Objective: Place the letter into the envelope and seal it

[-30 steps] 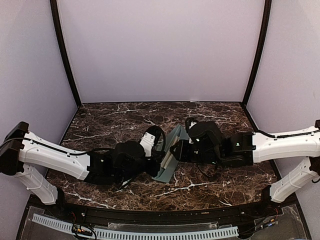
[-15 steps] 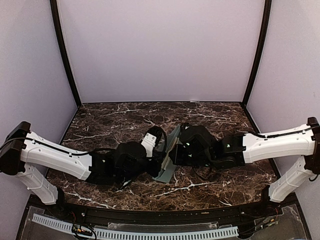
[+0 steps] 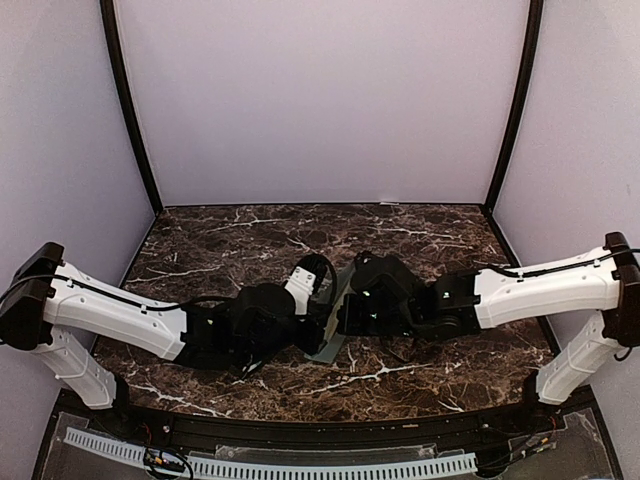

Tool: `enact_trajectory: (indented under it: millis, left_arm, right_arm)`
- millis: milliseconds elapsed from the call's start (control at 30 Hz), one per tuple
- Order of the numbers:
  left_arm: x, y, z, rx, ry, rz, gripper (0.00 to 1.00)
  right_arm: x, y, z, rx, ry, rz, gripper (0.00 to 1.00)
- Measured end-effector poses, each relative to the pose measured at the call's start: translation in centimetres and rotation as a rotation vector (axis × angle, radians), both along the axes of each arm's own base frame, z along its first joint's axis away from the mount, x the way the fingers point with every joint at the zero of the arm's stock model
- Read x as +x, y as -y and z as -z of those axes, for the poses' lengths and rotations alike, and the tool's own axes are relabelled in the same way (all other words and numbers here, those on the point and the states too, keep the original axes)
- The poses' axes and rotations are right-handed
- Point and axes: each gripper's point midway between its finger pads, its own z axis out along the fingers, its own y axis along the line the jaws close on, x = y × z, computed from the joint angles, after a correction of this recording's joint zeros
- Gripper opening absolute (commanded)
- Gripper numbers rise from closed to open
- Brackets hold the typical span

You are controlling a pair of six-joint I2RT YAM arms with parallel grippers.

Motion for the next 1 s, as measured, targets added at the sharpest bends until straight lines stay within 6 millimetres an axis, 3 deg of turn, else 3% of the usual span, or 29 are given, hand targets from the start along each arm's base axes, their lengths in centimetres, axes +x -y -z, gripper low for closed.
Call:
enact_trajectory:
  millis: [367, 500, 733, 867, 1000]
  left_arm:
    - [0.0, -0.1, 0.2, 0.009, -0.003, 0.000, 0.00]
    - [0.1, -0.2, 0.2, 0.011, 0.002, -0.010, 0.00]
    - [0.3, -0.4, 0.2, 0.015, 0.007, -0.022, 0.00]
    - [0.2, -0.4, 0.2, 0.017, 0.004, -0.018, 0.00]
    - [-0.2, 0.1, 0.3, 0.022, -0.015, 0.011, 0.00]
  right_arm:
    - [0.0, -0.3, 1.0, -0.018, -0.011, -0.004, 0.00]
    - [0.0, -0.2, 0.6, -0.017, -0.007, -0.008, 0.12]
    - [-0.4, 0.5, -3.3, 0.048, 0.044, -0.034, 0.29]
    - [-0.8, 1.2, -6.2, 0.109, 0.083, -0.046, 0.32]
    - [-1.3, 2.6, -7.6, 0.133, 0.116, -0.056, 0.35]
